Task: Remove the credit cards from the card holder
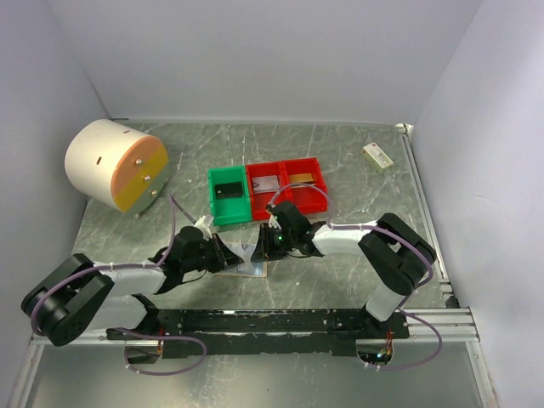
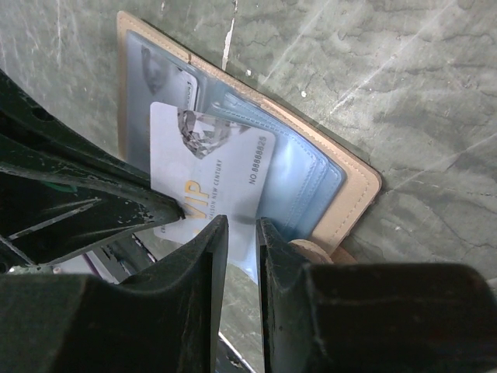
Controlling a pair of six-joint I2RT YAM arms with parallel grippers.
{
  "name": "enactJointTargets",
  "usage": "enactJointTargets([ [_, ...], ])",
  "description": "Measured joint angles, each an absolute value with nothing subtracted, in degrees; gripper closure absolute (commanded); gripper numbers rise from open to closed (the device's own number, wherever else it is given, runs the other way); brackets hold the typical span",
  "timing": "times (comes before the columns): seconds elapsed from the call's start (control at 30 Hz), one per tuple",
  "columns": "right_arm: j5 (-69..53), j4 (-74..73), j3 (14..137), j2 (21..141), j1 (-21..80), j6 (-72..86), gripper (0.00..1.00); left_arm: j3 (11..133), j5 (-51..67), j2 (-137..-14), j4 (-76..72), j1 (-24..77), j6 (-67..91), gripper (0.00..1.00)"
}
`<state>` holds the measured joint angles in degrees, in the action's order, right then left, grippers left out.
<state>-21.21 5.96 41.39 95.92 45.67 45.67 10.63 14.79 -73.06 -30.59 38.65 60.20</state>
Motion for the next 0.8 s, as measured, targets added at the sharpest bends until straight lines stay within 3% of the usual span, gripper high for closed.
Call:
enactJointTargets([
  [0.1,-21.2,6.0,41.3,95.9,45.6,45.7,0.78,10.7,13.7,-70.8,-27.9,38.7,59.9,0.85],
  [0.47,-21.4,6.2,41.3,96.0,45.6,45.7,0.78,12.1,13.1,-71.4,-26.9,38.7,60.5,0.63],
  [0.8,-21.6,6.4,41.2,96.1,45.5,45.7,0.78,10.9,13.8,-76.3,-34.7,38.7,63.1,0.76],
])
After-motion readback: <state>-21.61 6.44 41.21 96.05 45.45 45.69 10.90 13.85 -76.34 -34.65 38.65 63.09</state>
